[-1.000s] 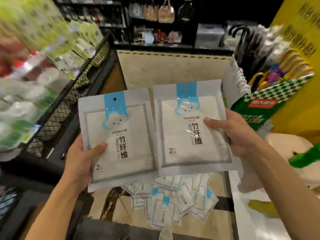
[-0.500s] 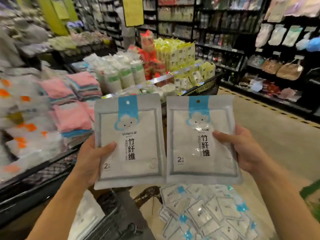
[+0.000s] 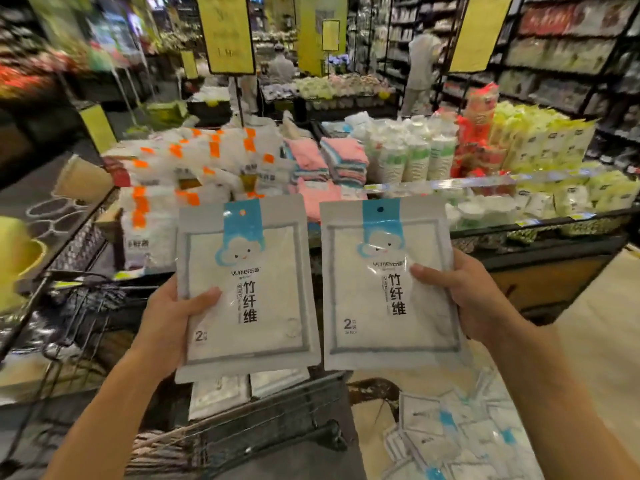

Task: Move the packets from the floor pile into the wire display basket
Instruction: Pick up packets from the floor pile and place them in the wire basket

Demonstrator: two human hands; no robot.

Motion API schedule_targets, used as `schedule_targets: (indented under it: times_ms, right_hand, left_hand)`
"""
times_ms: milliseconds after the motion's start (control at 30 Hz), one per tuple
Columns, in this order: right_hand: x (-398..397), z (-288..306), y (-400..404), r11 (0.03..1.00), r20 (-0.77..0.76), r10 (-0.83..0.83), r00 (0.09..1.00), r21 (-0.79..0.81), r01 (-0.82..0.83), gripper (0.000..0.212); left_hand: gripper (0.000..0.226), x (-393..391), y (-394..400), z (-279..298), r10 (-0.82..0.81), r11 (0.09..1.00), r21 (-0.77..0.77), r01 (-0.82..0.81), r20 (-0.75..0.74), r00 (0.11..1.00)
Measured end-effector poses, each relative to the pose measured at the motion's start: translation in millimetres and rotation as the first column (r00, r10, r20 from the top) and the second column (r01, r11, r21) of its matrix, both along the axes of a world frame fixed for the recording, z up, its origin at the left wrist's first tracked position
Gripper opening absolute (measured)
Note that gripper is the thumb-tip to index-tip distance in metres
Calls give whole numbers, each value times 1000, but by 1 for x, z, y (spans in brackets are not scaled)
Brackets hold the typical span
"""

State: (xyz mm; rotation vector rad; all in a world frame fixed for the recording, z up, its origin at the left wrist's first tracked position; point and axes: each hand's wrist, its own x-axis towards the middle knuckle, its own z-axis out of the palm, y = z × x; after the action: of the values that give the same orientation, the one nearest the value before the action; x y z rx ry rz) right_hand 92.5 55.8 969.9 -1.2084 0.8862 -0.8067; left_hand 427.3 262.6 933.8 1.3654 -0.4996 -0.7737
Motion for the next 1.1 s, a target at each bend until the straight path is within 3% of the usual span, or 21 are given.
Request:
schedule_targets:
  times_ms: [100,333,467,633,867,1100]
  right_hand:
    - [55,-2,15,999,-2,41,999,-2,-41,31]
    - [162,-37,37,989,-16,135,991,64,-134,40]
    - [200,-64,40,983,-60,151,987,116,-144,40]
    - [238,-101,26,969,-128,197,972,176,-173,59]
    - [287,-162,-27,949,-233,255,939,244,-197,37]
    - [332,-223,-77,922,-297,336,894,299,-248,33]
  left_hand:
    - [46,46,30,-8,27,1000,2,-27,-16,999]
    - [35,131,85,-45,123,991,54,-119,-80,989]
    - [46,157,101,-75,158,982,120,-144,-114,981]
    - [40,179,98,-114,172,968,210,-141,-138,976]
    - [31,201,63,-162,223,923,351,-158,-153,963]
    - [31,232,13,-217,286,852,493,-174,-162,944]
